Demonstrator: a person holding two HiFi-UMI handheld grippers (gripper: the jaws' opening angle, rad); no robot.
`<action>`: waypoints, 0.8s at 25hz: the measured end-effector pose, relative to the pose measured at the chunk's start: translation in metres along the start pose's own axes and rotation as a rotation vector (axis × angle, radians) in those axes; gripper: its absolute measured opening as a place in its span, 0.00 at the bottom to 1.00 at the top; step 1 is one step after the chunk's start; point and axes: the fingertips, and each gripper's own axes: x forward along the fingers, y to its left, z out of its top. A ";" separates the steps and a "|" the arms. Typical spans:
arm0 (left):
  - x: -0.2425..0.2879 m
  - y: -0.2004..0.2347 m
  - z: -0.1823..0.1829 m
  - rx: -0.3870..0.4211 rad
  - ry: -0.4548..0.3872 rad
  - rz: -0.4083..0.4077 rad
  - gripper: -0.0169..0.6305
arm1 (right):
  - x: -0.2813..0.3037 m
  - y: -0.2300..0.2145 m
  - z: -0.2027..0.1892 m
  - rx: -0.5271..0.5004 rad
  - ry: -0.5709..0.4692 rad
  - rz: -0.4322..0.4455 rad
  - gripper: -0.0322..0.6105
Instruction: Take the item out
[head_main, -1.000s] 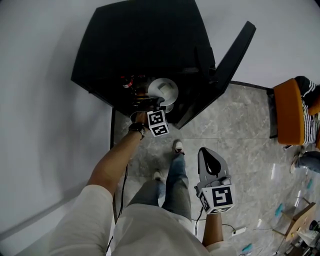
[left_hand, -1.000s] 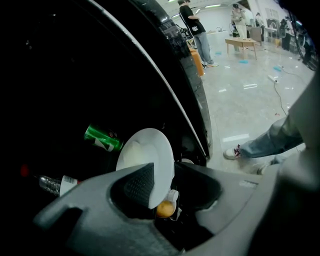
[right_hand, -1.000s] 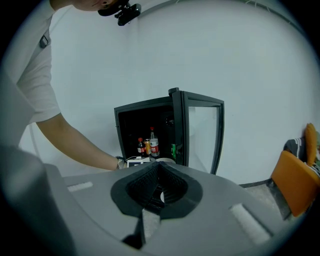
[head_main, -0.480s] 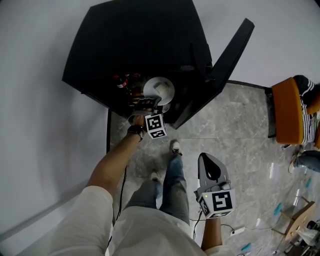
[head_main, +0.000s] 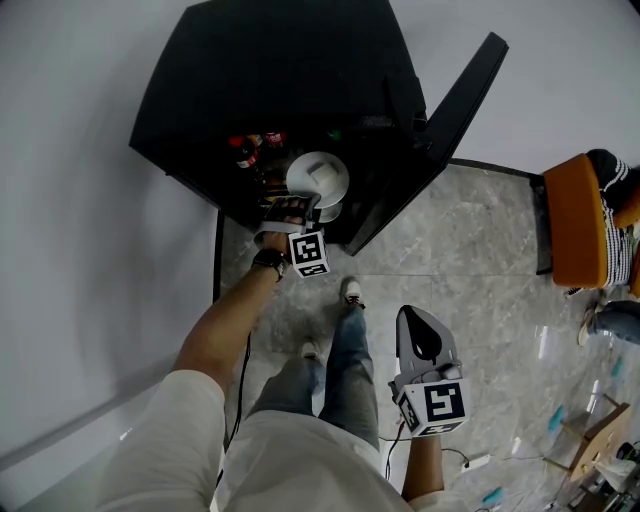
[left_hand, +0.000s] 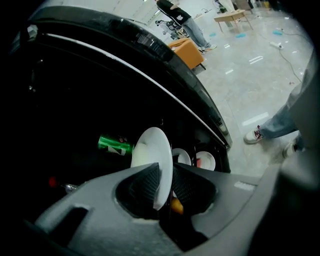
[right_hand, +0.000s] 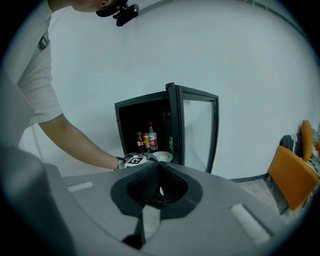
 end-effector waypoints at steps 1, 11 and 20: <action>-0.003 0.001 -0.001 0.015 -0.001 0.022 0.11 | -0.002 0.002 -0.001 -0.001 -0.002 -0.001 0.06; -0.026 0.008 -0.005 0.071 -0.032 0.143 0.05 | -0.017 0.018 -0.018 -0.017 0.001 -0.008 0.06; -0.075 0.024 0.001 0.163 -0.067 0.186 0.05 | -0.033 0.029 -0.002 -0.035 -0.046 0.004 0.06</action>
